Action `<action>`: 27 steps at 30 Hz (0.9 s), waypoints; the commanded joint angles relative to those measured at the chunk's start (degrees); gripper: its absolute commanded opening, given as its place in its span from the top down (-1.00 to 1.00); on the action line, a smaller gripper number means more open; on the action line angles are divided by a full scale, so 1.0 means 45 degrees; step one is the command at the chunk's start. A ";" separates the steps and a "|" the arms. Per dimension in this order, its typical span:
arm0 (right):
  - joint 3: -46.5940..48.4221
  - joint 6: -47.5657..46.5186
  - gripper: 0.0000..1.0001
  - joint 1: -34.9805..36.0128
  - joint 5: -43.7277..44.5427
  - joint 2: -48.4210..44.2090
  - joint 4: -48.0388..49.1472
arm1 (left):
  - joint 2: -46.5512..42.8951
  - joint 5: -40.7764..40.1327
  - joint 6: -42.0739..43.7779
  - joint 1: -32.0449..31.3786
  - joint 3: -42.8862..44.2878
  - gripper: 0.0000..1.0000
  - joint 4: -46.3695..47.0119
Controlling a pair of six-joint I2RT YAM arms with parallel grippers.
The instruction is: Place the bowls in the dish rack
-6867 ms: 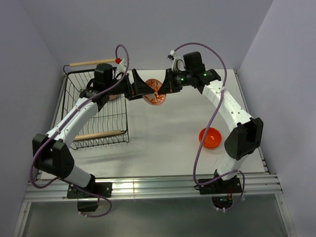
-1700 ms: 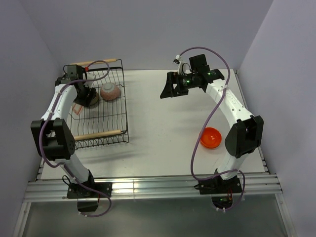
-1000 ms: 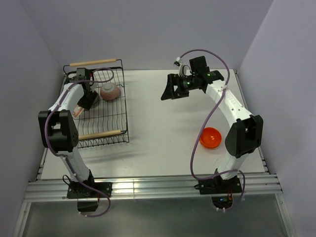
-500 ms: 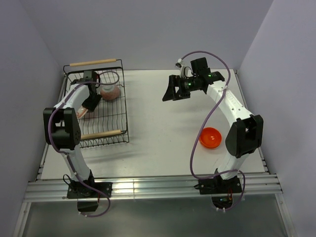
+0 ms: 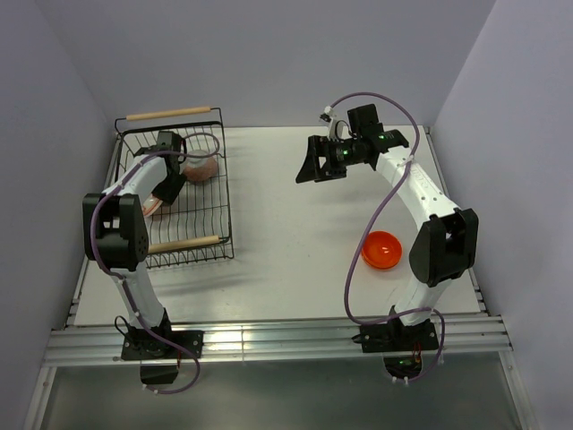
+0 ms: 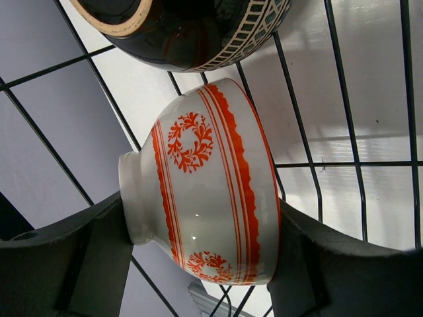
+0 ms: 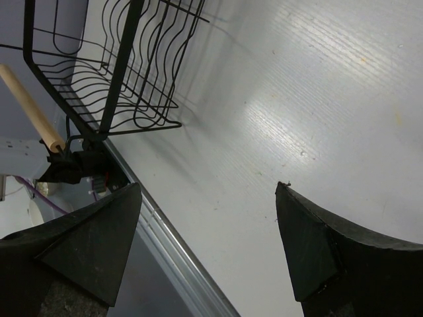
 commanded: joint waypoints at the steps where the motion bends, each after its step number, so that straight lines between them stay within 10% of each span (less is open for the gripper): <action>1: -0.0016 -0.0110 -0.78 -0.0121 -0.0107 -0.0560 0.0352 | -0.0050 -0.0094 -0.0212 -0.0031 -0.0030 0.23 0.0014; 18: -0.0055 -0.0169 -0.79 -0.0179 -0.0204 -0.0502 0.0333 | 0.0322 0.0883 -0.0622 -0.0187 0.0381 -0.58 -0.0943; 27: -0.0133 -0.0208 -0.79 -0.0179 -0.0224 -0.0541 0.0333 | 0.0439 0.1137 -0.0739 -0.0265 0.0458 -0.69 -0.1157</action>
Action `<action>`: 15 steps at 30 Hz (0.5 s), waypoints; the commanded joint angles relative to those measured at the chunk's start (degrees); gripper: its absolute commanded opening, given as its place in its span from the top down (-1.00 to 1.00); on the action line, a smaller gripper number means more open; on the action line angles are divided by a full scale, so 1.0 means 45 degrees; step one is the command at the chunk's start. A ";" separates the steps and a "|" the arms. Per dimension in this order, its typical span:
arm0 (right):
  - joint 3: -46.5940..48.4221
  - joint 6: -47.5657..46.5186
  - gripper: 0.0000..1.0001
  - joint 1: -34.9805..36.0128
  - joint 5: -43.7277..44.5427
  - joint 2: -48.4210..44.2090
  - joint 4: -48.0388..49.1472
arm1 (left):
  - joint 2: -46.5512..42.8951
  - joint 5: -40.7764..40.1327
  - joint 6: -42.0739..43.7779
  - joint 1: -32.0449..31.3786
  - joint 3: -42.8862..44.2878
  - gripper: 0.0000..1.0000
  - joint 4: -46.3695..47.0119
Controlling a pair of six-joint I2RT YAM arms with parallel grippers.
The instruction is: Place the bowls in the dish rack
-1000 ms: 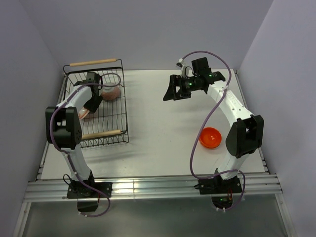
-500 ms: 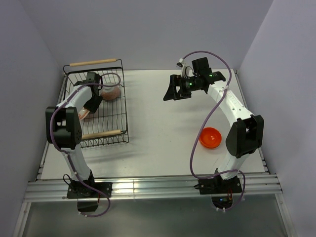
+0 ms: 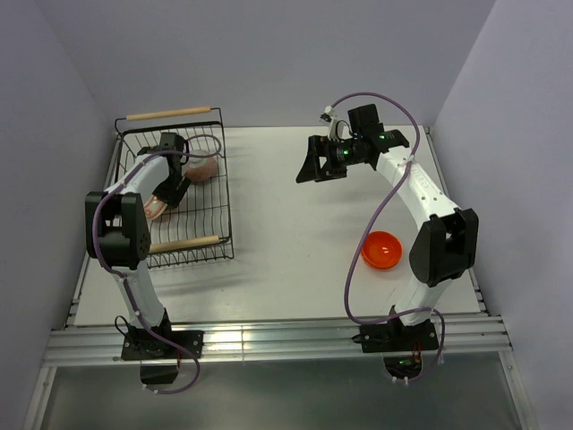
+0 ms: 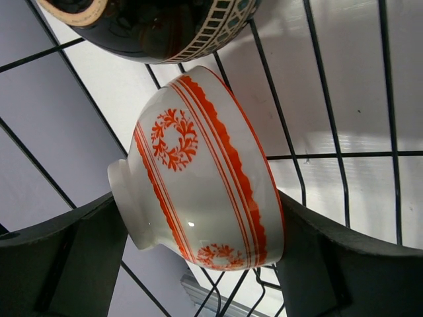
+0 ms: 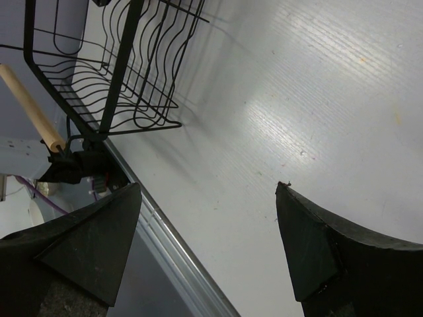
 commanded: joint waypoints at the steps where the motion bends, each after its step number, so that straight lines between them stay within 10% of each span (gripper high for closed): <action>1: -0.0119 -0.0179 -0.79 -0.0160 -0.0200 -0.0522 0.0352 | 0.0211 0.0909 -0.0263 -0.0105 0.0332 -0.70 -0.0570; 15: -0.0060 -0.0160 -0.79 -0.0160 -0.0258 -0.0482 0.0314 | 0.0386 0.1124 -0.0458 -0.0124 0.0606 -0.99 -0.0590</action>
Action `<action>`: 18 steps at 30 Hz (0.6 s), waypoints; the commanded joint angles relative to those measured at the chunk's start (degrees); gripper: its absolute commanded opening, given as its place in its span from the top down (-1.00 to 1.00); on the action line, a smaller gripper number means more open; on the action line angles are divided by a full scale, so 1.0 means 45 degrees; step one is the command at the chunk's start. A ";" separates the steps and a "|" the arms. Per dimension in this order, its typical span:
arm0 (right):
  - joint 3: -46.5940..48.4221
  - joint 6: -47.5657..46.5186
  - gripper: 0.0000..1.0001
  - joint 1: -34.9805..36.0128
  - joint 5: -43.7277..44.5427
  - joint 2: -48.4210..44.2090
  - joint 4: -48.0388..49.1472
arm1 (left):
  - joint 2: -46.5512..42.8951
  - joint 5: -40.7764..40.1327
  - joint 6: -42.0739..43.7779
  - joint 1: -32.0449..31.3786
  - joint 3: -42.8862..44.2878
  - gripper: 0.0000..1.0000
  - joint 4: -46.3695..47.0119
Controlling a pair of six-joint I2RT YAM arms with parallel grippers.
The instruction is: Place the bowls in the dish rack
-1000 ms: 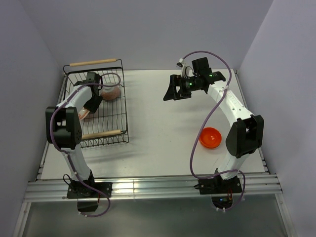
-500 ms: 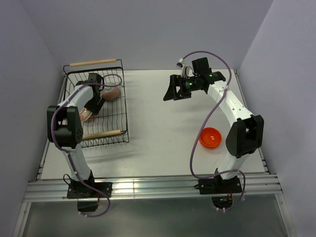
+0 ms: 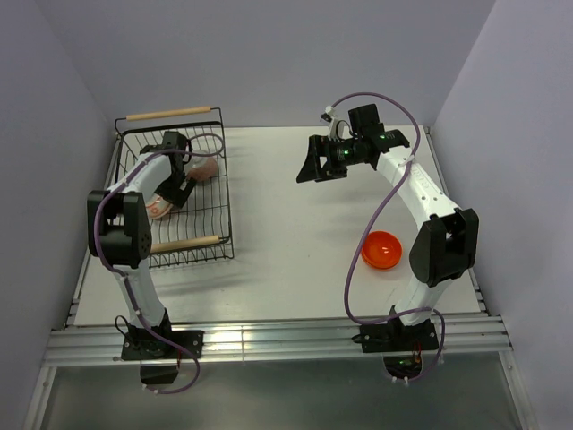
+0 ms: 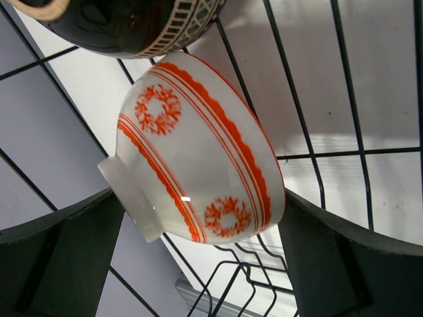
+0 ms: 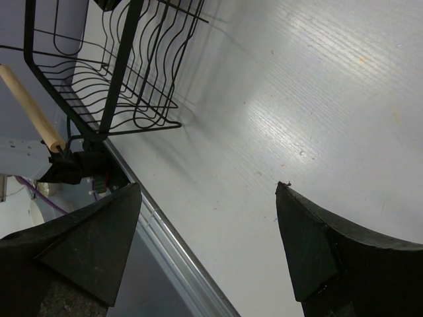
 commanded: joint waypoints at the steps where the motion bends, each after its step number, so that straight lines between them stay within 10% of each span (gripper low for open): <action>1: -0.0060 -0.0184 -0.79 -0.0126 -0.0234 -0.0502 0.0313 | 0.0279 0.0522 -0.0332 -0.0013 0.0329 -0.99 -0.0269; 18: -0.0041 -0.0340 -0.79 -0.0145 -0.0116 -0.0502 0.0158 | 0.0065 0.1283 -0.0566 -0.0208 0.0953 -0.99 -0.0874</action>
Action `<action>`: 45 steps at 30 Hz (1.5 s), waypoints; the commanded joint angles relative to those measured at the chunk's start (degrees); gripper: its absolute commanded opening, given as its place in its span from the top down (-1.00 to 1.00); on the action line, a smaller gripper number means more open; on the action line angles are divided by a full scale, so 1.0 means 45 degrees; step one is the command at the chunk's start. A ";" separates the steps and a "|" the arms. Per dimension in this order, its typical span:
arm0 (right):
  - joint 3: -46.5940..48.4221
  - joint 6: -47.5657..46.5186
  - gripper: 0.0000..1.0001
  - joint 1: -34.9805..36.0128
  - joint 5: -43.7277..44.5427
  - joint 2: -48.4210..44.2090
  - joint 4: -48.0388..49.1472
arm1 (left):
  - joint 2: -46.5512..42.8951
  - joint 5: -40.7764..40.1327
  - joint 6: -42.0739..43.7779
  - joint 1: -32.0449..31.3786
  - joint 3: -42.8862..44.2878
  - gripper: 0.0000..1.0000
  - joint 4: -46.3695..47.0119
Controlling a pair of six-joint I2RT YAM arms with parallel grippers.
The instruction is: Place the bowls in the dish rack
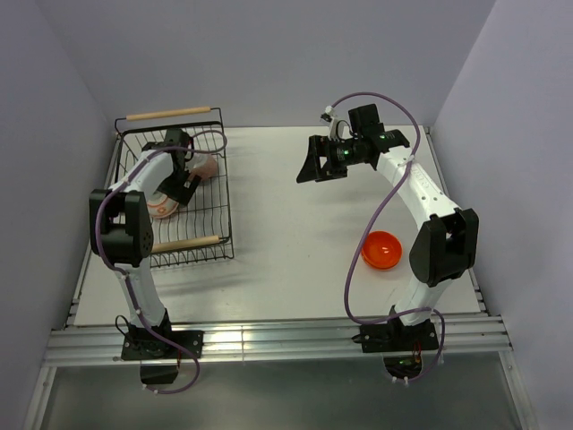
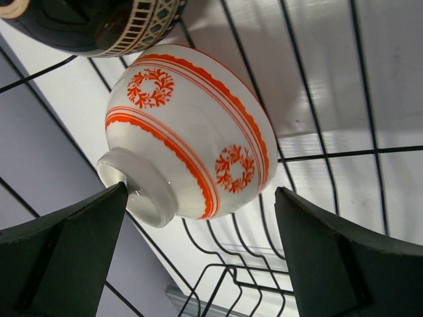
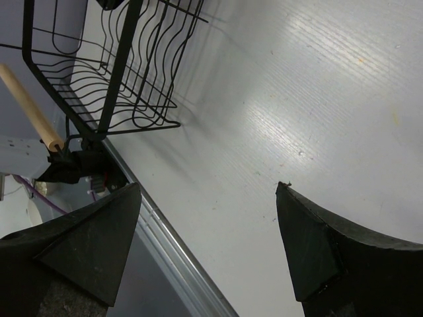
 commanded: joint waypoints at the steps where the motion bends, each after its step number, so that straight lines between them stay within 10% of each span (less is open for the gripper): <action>1: -0.0021 -0.0253 -0.79 -0.0141 -0.0160 -0.0502 0.0123 | -0.0198 0.0787 -0.0338 -0.0033 0.0444 -0.99 -0.0646; 23: 0.0155 -0.0915 -0.75 -0.0978 -0.0238 -0.0834 -0.0735 | -0.1212 0.2076 -0.0749 -0.0053 0.2063 -0.99 -0.1662; 33: -0.0097 -0.5812 -0.47 -0.3982 0.1591 -0.1516 -0.5204 | -0.3869 0.7052 -0.1178 0.0064 0.3490 -0.99 -0.1153; 45: -0.3593 -0.8435 0.22 -0.5590 0.7436 -0.2104 -0.5580 | -0.5119 1.1980 -0.2116 0.0006 0.2867 -0.99 -0.0119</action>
